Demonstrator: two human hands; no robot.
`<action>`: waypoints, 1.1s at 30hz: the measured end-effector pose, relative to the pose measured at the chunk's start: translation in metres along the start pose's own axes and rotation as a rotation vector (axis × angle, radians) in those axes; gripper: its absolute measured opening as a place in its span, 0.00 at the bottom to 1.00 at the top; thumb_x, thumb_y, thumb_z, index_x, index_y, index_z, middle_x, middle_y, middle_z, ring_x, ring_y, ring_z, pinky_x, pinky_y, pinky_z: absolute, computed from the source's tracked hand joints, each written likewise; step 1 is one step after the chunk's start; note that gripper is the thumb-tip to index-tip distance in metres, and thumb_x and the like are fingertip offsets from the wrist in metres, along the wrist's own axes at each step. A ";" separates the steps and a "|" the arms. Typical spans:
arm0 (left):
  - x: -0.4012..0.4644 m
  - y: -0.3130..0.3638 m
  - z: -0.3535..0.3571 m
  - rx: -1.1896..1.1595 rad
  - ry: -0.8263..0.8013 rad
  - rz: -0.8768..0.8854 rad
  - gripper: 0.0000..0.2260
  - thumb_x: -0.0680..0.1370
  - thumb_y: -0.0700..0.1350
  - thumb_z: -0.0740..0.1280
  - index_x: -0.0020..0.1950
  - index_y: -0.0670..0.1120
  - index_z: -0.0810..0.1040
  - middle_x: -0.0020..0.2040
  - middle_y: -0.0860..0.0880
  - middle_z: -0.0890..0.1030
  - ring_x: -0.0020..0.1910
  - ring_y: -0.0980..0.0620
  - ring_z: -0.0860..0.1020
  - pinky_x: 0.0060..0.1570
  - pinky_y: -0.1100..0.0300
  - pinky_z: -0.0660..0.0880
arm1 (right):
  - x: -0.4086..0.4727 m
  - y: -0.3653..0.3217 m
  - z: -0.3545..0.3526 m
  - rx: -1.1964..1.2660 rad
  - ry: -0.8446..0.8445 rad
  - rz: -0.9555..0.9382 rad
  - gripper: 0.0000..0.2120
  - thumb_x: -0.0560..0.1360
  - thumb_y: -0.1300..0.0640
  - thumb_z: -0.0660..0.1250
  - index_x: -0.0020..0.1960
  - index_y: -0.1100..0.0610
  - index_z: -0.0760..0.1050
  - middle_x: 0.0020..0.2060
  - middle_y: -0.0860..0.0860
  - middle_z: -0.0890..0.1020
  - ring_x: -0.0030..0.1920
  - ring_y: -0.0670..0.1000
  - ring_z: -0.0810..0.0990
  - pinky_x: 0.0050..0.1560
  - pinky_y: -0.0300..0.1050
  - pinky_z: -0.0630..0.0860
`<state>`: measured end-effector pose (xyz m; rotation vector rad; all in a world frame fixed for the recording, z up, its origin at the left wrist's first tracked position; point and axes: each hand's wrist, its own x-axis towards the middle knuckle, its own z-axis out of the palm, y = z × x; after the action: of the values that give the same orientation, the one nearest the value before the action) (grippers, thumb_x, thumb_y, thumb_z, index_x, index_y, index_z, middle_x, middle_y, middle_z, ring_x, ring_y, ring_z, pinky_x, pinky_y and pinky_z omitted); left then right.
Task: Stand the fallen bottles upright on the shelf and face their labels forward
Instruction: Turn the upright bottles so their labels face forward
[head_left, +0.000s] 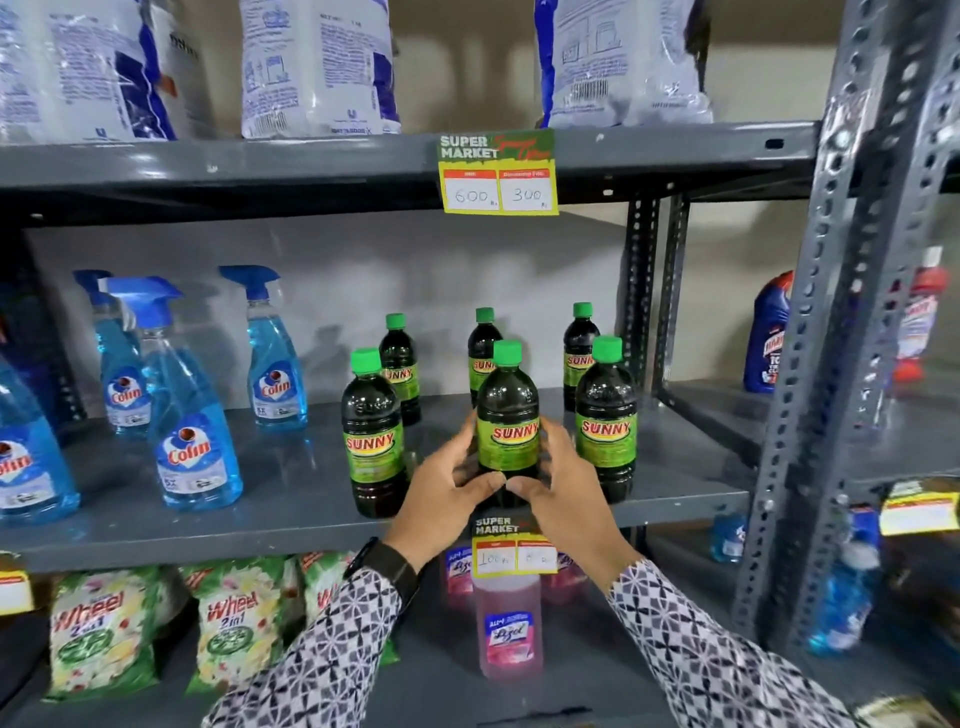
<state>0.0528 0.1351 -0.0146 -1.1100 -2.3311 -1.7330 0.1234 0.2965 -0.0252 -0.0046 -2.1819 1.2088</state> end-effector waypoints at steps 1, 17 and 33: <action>0.001 -0.002 0.001 -0.013 0.000 0.002 0.37 0.78 0.39 0.73 0.80 0.59 0.60 0.71 0.56 0.78 0.68 0.64 0.77 0.67 0.69 0.72 | -0.001 0.000 -0.001 0.001 -0.002 -0.005 0.36 0.76 0.67 0.76 0.77 0.50 0.66 0.56 0.36 0.81 0.61 0.44 0.83 0.66 0.50 0.81; -0.049 0.041 0.039 0.030 0.517 0.127 0.15 0.82 0.39 0.65 0.66 0.49 0.82 0.55 0.54 0.86 0.51 0.61 0.85 0.51 0.64 0.82 | -0.051 0.015 -0.053 -0.148 0.484 -0.125 0.23 0.77 0.65 0.75 0.69 0.54 0.77 0.54 0.48 0.81 0.51 0.45 0.83 0.52 0.53 0.84; 0.021 0.056 0.139 0.086 0.262 -0.015 0.21 0.82 0.44 0.65 0.76 0.46 0.73 0.65 0.49 0.83 0.63 0.58 0.79 0.61 0.63 0.73 | 0.001 0.051 -0.123 0.023 0.076 0.081 0.37 0.73 0.70 0.78 0.76 0.53 0.68 0.63 0.46 0.80 0.65 0.50 0.82 0.66 0.48 0.80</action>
<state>0.1201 0.2708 -0.0119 -0.7993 -2.2345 -1.6515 0.1728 0.4197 -0.0172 -0.1293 -2.1196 1.2577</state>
